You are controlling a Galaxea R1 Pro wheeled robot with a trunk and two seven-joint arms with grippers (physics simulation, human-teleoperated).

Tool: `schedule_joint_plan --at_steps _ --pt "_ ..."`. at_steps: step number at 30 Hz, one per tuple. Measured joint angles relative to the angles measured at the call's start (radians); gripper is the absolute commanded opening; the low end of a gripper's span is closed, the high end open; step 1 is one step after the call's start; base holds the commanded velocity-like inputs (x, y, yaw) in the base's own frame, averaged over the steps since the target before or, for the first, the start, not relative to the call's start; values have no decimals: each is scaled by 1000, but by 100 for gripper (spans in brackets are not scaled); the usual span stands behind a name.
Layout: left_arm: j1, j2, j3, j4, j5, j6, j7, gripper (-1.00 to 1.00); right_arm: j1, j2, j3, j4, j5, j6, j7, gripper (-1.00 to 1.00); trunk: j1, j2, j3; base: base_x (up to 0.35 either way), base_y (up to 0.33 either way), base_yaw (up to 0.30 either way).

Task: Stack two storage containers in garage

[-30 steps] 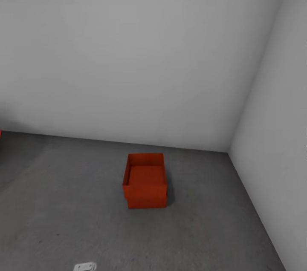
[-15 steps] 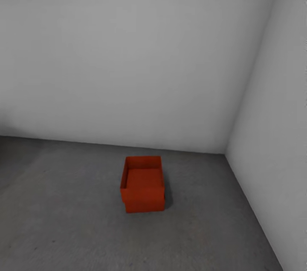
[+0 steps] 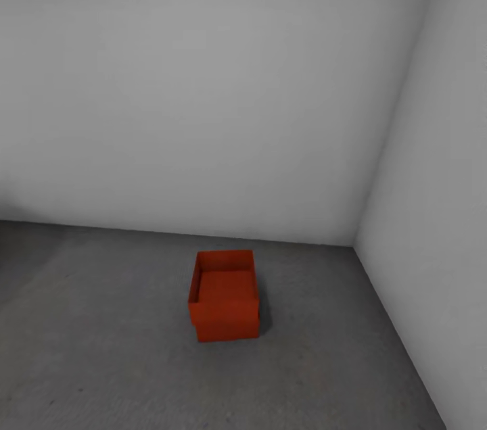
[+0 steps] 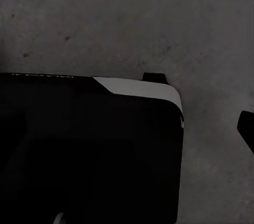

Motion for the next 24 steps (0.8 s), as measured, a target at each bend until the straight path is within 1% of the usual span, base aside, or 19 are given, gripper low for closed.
schedule_joint_plan --at_steps 5,11,16,24 --pt "0 -2 0 0 -1 0 4 100 0 0 0 0 2 0 -1 100 0 0 1 0 0 -1" --pt "1 -4 0 0 -1 1 8 100 0 1 0 0 0 0 -1 100 0 0 8 0 0 0" --pt "22 -7 0 0 -1 5 7 100 0 3 0 0 0 1 -2 100 0 0 15 0 0 0" --pt "52 -6 1 0 0 10 6 100 0 5 1 0 1 3 0 100 0 0 28 0 0 0"
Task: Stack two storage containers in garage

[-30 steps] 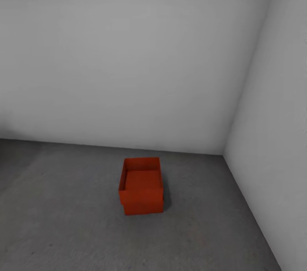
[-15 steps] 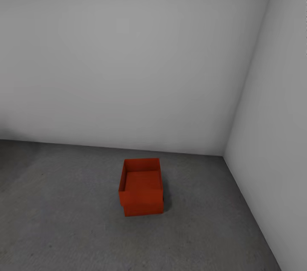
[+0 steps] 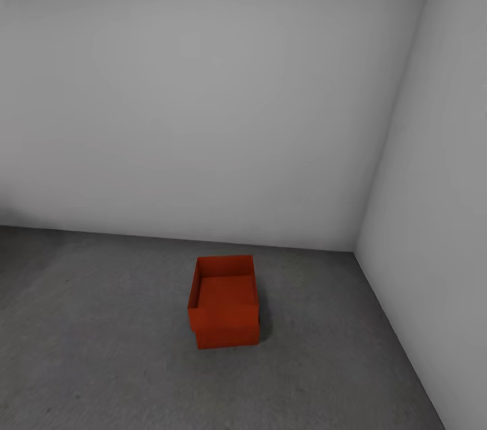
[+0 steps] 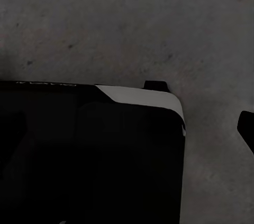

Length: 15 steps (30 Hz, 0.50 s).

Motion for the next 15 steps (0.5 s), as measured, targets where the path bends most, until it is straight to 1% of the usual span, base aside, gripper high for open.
schedule_joint_plan --at_steps 15 --pt "6 3 0 0 1 -4 0 100 5 4 1 0 1 6 2 100 0 0 23 0 0 0"
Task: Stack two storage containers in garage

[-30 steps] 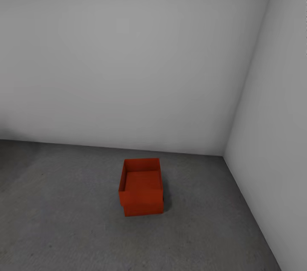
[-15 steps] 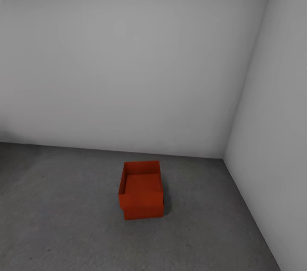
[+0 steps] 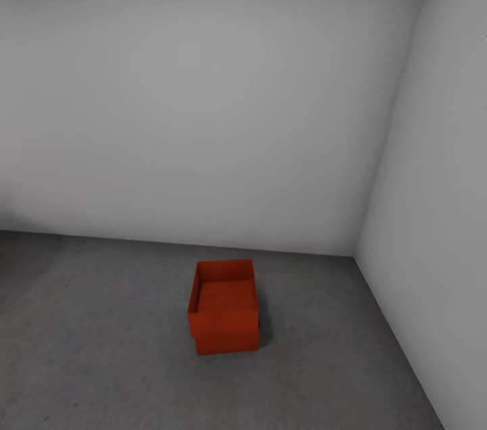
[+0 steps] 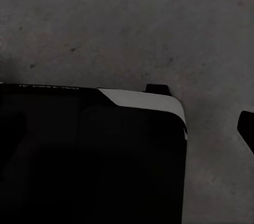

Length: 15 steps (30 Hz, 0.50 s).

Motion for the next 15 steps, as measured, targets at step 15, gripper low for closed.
schedule_joint_plan --at_steps 15 --pt "0 -1 0 0 -2 -6 1 100 0 -8 -1 0 -1 -8 -1 100 0 0 8 0 0 0"
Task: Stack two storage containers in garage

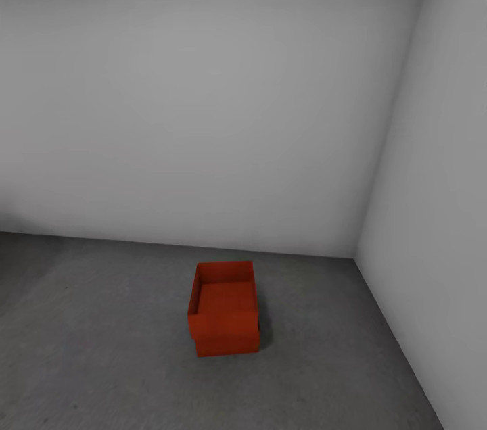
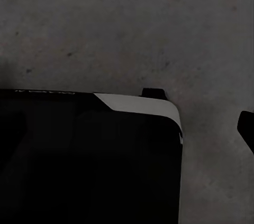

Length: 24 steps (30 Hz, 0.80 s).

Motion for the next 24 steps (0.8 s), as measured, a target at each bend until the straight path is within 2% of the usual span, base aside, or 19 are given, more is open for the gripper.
schedule_joint_plan --at_steps 24 --pt "3 0 0 0 0 0 -4 100 1 3 0 0 1 1 0 100 0 0 36 0 0 0"
